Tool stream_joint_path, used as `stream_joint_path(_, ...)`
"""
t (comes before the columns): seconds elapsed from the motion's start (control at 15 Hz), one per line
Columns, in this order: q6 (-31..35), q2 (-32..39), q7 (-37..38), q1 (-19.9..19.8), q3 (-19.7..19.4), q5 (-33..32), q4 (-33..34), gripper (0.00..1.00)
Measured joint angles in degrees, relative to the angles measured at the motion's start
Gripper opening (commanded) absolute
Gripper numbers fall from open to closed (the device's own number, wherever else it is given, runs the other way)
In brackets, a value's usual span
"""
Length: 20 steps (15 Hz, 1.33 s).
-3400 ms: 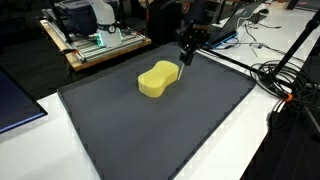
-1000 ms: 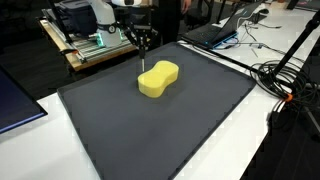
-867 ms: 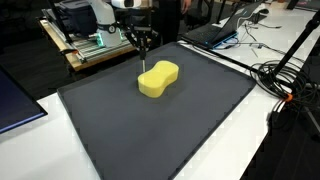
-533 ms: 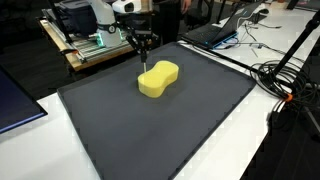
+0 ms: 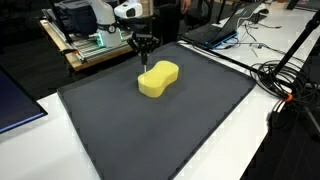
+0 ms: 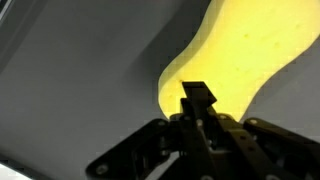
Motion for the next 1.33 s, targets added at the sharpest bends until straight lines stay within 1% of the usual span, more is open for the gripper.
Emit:
stream_joint_path(0.6,2.39,3.17,0.07,0.62,0.13,0.14,0.07,0.03)
stream_joint_path(1.33,3.31,5.34,0.06,1.16,0.1,0.1,0.44,0.03)
